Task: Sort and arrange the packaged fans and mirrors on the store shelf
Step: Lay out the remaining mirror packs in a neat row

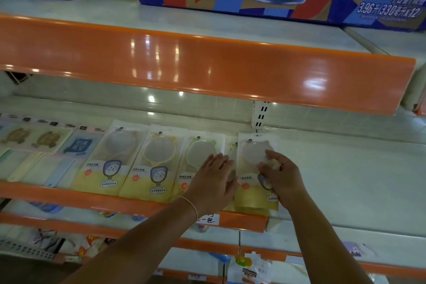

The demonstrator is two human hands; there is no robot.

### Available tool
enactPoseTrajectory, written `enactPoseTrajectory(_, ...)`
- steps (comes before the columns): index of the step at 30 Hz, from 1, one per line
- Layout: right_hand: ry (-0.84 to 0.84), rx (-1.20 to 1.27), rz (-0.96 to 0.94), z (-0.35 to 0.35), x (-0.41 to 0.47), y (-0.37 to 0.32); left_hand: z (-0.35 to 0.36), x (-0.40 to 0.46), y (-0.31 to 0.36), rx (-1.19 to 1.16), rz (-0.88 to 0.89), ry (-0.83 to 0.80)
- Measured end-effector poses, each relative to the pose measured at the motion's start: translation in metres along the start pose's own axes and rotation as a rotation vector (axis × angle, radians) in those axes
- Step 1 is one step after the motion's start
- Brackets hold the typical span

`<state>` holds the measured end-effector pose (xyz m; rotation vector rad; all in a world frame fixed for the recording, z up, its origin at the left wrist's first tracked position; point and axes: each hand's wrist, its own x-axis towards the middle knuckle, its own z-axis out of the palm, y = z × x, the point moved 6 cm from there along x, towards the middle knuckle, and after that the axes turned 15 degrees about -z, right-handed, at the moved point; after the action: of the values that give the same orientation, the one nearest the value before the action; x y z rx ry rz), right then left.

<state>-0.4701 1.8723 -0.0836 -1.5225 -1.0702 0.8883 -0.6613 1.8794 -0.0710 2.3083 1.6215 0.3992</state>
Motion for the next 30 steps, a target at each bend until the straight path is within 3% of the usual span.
enactPoseTrajectory(6, -0.069, -0.166, -0.08, 0.024, 0.002, -0.003, 0.003, -0.01, -0.004, 0.065, 0.056, -0.002)
enactPoseTrajectory(16, -0.181, -0.733, -0.185, 0.027, -0.003, -0.007, 0.012, -0.015, -0.006, 0.135, 0.087, -0.061)
enactPoseTrajectory(23, -0.192, -0.792, -0.193, 0.027, -0.013, -0.007, 0.013, -0.011, -0.007, 0.134, 0.09, -0.114)
enactPoseTrajectory(30, -0.156, -0.759, -0.177, 0.025, -0.023, -0.009, 0.009, -0.013, -0.009, 0.051, 0.114, -0.052)
